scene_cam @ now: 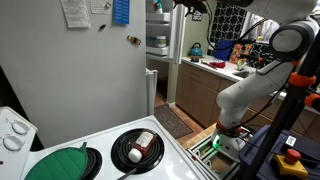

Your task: Pick up the plastic bowl from the washing machine and put it in the second rack from the bottom on the fridge door

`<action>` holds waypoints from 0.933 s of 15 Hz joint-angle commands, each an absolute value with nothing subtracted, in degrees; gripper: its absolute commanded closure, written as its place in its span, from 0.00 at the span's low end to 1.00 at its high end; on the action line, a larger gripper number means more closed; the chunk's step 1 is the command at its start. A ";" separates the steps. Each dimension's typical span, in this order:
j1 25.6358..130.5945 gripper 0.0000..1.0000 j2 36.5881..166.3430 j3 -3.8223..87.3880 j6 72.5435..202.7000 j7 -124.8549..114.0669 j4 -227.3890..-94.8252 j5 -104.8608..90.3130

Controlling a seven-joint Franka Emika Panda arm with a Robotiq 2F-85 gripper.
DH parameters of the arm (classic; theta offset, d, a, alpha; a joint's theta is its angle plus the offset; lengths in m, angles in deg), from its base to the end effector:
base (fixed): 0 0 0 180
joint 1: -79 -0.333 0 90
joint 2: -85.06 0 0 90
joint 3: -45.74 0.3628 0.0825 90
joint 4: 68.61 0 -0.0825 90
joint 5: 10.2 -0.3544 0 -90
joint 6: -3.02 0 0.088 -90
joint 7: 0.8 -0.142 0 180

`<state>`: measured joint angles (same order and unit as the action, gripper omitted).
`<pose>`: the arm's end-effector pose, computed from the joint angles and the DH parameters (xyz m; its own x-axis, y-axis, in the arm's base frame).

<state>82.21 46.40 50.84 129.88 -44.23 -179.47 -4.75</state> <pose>0.3173 0.0269 0.8436 0.4101 -0.6003 0.6866 -0.4095 -0.7939 -0.4495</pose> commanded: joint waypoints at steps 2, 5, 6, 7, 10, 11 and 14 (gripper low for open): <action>83.67 0.00 42.40 50.77 131.46 -41.75 -184.30 -6.89; 84.89 0.00 44.13 51.84 129.89 -42.44 -181.77 -6.54; 84.99 0.00 43.91 51.83 129.93 -42.42 -182.02 -6.58; 85.05 0.00 43.73 51.83 130.00 -42.41 -182.27 -6.62; 85.07 0.00 43.58 51.84 130.09 -42.40 -182.53 -6.65; 85.07 0.00 43.57 51.84 130.10 -42.40 -182.54 -6.66; 85.07 0.00 43.54 51.84 130.13 -42.40 -182.55 -6.66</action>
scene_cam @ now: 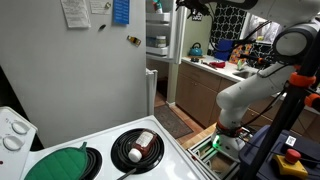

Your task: Pick up the plastic bowl from the washing machine and put it in the second rack from the bottom on the fridge door

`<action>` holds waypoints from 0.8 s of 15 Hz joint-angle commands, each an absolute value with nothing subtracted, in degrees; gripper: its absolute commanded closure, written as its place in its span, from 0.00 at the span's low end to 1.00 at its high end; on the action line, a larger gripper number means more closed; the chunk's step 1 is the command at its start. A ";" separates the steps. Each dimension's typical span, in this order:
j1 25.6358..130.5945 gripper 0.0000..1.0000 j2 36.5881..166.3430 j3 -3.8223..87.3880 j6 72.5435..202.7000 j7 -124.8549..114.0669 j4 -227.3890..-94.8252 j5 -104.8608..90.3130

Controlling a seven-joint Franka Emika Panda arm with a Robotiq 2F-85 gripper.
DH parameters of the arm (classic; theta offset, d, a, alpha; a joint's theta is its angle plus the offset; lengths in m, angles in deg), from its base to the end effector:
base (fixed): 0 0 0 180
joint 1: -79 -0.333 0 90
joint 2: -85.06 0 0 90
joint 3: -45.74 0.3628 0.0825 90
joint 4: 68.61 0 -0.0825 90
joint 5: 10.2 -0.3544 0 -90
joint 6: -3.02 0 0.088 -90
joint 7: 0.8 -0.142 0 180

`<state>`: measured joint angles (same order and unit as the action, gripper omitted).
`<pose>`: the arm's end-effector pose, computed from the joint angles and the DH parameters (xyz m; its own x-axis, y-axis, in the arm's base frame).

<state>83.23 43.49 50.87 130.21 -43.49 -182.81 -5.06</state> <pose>0.3024 0.0222 0.8321 0.4059 -0.5983 0.6909 -0.4197 -0.7935 -0.4407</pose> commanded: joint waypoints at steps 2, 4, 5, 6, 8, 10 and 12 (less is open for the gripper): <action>84.76 0.00 43.66 51.59 129.96 -41.82 -182.29 -6.92; 84.19 0.00 43.48 51.08 132.06 -39.63 -182.64 -6.66; 84.00 0.00 43.40 50.93 132.00 -38.77 -182.62 -6.98; 83.90 0.00 43.17 50.82 132.26 -37.64 -182.89 -6.94; 83.66 0.00 42.81 50.60 133.12 -35.24 -183.38 -6.99; 83.63 0.00 42.59 50.42 133.11 -33.31 -183.45 -7.49; 85.36 0.00 43.51 51.80 132.15 -34.34 -182.28 -7.30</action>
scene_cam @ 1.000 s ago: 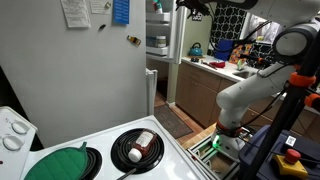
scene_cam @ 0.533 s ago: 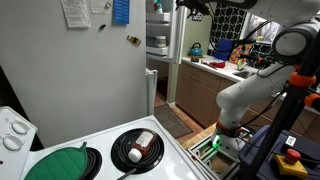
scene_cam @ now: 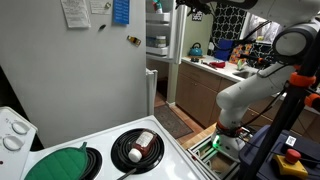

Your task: Pick up the plastic bowl from the washing machine and put it in the second rack from the bottom on the fridge door

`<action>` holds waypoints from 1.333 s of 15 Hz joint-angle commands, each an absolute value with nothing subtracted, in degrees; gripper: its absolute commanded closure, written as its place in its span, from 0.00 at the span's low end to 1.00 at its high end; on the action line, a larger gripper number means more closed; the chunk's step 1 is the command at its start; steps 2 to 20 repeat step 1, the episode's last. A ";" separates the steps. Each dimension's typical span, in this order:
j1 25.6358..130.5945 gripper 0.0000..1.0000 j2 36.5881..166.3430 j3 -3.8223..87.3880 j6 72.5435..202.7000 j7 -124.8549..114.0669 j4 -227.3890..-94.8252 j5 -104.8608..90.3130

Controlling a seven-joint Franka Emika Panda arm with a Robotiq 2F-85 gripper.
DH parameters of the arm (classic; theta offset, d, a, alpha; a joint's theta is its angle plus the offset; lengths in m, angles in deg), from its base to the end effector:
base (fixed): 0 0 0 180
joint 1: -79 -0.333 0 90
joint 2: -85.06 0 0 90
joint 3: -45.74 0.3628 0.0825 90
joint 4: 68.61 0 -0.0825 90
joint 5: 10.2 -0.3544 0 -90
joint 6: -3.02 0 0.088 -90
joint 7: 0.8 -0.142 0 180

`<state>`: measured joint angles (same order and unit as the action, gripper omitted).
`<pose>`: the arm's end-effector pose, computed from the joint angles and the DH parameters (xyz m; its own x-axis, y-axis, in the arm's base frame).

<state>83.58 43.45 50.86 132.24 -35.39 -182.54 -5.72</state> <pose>0.3017 0.0219 0.8404 0.4317 -0.4868 0.7594 -0.3420 -0.8673 -0.3616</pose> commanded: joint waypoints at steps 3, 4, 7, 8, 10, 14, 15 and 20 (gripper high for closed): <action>85.35 0.00 43.46 51.73 132.15 -33.75 -182.28 -7.50; 85.35 0.00 43.46 51.73 132.15 -33.75 -182.28 -7.50; 85.35 0.00 43.46 51.73 132.15 -33.75 -182.28 -7.50; 85.35 0.00 43.46 51.73 132.15 -33.75 -182.28 -7.50; 85.35 0.00 43.46 51.73 132.15 -33.75 -182.28 -7.50; 85.35 0.00 43.46 51.73 132.15 -33.75 -182.28 -7.50; 85.35 0.00 43.46 51.73 132.15 -33.75 -182.28 -7.50; 85.35 0.00 43.46 51.73 132.15 -33.75 -182.28 -7.50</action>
